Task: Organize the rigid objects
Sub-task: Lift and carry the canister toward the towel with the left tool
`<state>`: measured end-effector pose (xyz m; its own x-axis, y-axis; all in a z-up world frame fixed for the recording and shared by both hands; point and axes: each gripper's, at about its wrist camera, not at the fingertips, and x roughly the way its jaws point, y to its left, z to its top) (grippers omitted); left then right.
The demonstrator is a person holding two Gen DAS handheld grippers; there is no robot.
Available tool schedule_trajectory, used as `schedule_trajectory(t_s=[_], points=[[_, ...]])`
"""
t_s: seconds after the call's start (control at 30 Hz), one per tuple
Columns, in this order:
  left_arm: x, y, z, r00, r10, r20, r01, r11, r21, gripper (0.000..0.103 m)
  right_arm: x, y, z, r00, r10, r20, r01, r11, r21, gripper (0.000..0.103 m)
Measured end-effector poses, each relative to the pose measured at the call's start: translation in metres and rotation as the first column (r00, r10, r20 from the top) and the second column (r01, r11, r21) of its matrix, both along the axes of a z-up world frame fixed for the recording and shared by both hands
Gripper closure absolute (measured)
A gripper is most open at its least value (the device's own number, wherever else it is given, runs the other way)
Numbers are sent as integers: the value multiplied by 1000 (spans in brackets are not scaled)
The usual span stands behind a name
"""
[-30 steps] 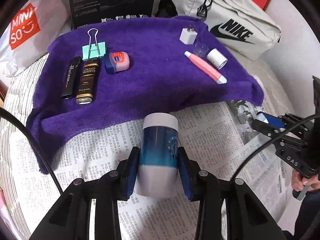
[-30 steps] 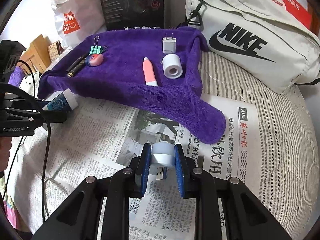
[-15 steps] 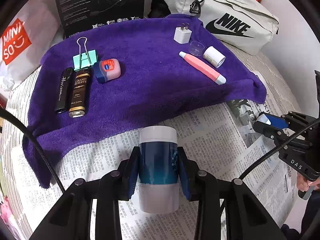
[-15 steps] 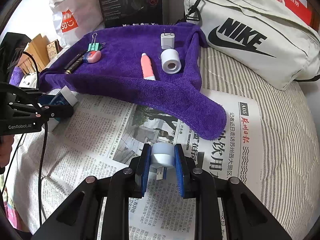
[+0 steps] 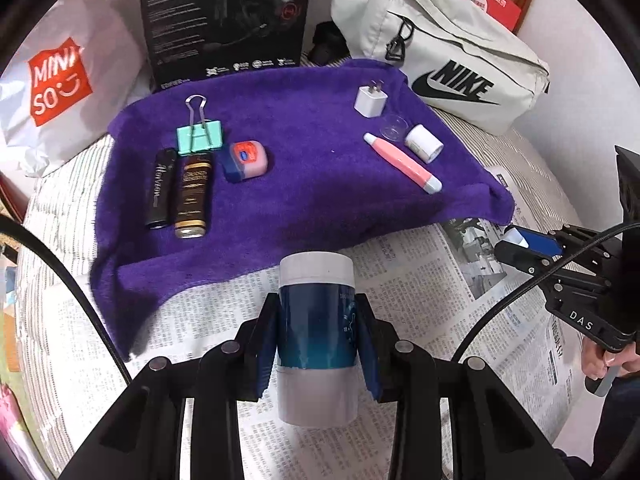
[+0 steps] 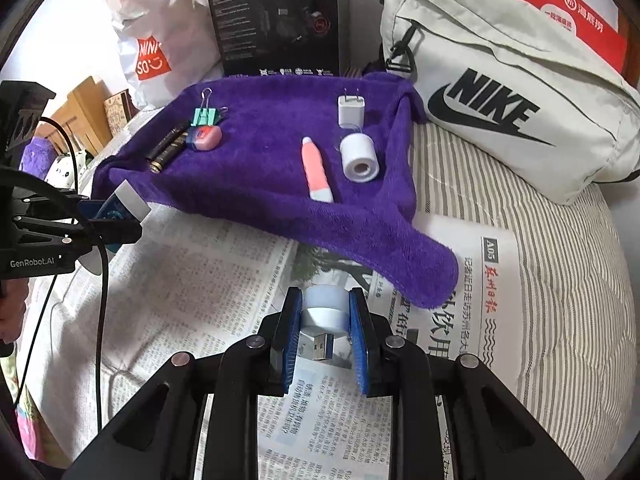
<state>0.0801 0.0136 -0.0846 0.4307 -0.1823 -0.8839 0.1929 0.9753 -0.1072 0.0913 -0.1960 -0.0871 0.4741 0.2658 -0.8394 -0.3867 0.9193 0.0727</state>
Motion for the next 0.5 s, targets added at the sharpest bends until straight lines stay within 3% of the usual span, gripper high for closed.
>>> schedule_trajectory(t_s=[0.5], points=[[22, 16, 31, 999, 11, 47, -11, 1000, 4, 69, 10, 15, 19, 998, 33, 44, -34, 999, 20, 80]])
